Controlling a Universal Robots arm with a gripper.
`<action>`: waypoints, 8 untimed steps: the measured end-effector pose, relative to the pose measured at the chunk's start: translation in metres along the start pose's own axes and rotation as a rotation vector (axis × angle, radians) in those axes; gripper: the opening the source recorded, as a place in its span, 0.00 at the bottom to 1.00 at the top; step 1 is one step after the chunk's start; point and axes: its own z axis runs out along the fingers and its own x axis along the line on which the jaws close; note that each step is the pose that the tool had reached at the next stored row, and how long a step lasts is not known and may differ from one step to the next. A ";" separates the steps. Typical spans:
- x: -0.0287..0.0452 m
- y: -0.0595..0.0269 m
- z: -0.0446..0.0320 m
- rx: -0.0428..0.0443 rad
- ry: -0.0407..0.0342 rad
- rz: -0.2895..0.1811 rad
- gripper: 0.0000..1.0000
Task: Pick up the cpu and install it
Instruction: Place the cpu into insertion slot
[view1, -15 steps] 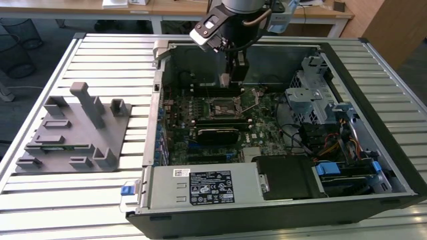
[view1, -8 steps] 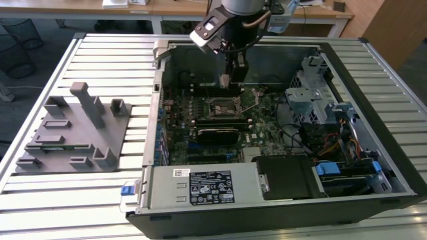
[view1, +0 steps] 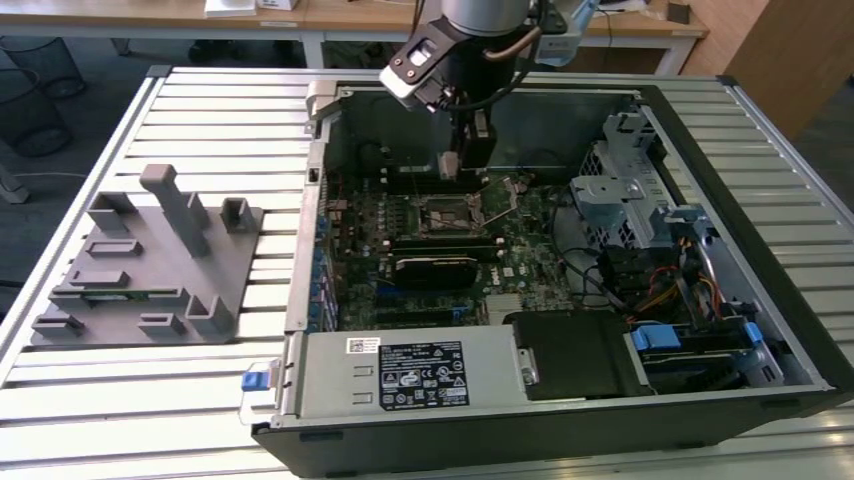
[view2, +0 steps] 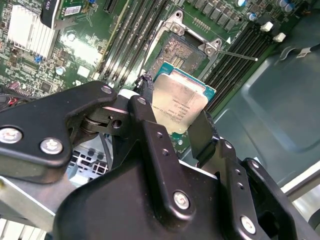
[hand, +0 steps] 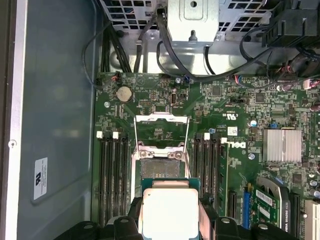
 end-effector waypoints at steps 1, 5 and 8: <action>0.0000 0.0000 0.0007 0.0000 -0.0001 0.000 0.53; -0.0001 -0.0001 0.0051 0.0000 0.0001 0.000 0.53; 0.0007 -0.0002 0.0082 0.0001 0.0004 -0.001 0.53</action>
